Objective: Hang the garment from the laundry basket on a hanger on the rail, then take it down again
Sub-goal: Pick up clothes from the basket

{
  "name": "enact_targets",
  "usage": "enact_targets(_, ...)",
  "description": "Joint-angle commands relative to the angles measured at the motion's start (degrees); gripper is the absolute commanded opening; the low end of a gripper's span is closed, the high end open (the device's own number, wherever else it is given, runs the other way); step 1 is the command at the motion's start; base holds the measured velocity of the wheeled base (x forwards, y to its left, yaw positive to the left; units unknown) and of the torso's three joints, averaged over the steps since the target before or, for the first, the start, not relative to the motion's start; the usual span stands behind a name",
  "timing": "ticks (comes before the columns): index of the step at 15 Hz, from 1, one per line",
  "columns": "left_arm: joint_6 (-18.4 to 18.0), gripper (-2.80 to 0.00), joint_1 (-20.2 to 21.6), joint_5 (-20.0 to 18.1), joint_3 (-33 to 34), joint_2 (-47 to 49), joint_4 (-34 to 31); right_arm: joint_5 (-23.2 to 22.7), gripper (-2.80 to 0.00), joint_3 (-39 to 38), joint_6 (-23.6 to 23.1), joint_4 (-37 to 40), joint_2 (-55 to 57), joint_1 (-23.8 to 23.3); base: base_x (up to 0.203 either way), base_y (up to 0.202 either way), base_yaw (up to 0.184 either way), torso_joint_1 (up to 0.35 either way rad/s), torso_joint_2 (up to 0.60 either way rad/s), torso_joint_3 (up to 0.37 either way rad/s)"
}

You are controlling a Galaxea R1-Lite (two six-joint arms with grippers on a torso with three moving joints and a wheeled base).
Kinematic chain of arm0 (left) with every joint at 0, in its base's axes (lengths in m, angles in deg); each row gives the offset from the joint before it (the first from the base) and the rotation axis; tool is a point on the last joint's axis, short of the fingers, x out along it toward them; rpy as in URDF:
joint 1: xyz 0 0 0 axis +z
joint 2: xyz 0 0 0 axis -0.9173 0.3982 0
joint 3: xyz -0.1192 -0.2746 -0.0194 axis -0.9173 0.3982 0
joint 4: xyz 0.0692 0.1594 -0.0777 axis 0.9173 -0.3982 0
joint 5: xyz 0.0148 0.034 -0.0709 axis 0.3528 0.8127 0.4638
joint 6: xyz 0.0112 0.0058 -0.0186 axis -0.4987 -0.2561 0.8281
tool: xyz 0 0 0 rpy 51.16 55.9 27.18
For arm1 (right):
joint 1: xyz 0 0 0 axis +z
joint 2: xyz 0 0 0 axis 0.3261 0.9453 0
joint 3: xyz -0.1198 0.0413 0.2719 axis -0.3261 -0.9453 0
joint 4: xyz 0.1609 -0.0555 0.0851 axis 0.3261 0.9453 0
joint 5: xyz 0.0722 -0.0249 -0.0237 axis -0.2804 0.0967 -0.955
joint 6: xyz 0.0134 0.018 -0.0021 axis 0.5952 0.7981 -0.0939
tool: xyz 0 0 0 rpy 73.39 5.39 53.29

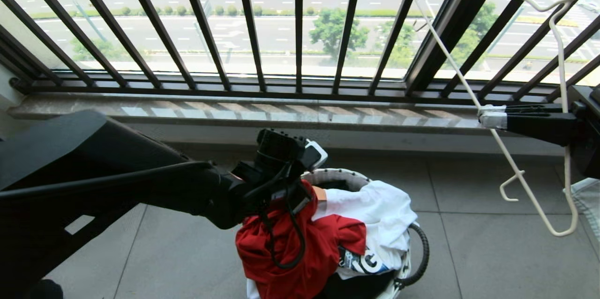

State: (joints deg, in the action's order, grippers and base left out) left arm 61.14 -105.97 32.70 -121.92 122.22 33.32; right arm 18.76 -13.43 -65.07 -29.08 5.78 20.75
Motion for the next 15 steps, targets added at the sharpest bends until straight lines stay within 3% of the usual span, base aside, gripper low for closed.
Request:
enact_targets(1, 3.2, -2.8, 0.0, 0.2, 0.3, -6.4, -4.0, -0.3, -2.8, 0.0, 0.0, 0.0, -0.2, 0.0, 0.0, 0.0, 0.0, 0.0, 0.0, 0.0)
enact_targets(5, 13.1, -2.8, -1.9, 0.2, 0.3, -14.9, -14.6, -0.3, -2.8, 0.2, 2.3, -0.1, -0.4, 0.1, 0.0, 0.0, 0.0, 0.0, 0.0, 0.0)
enact_targets(8, 17.6, -2.8, -2.6, 0.3, 0.6, -19.3, -19.9, -0.3, -2.8, 3.8, 7.5, -0.1, -0.3, 0.1, 0.0, 0.0, 0.0, 0.0, 0.0, 0.0)
enact_targets(12, 20.7, -2.8, -4.2, 1.5, 0.1, -24.8, -26.2, -0.3, -2.8, 4.4, 13.6, 0.3, -3.1, 0.1, 0.0, 0.0, 0.0, 0.0, 0.0, 0.0)
enact_targets(15, 21.3, -2.8, -5.4, 7.6, -0.6, -27.9, -29.6, -0.2, -2.8, 4.5, 17.5, 0.5, -5.3, 0.1, 0.0, 0.0, 0.0, 0.0, 0.0, 0.0)
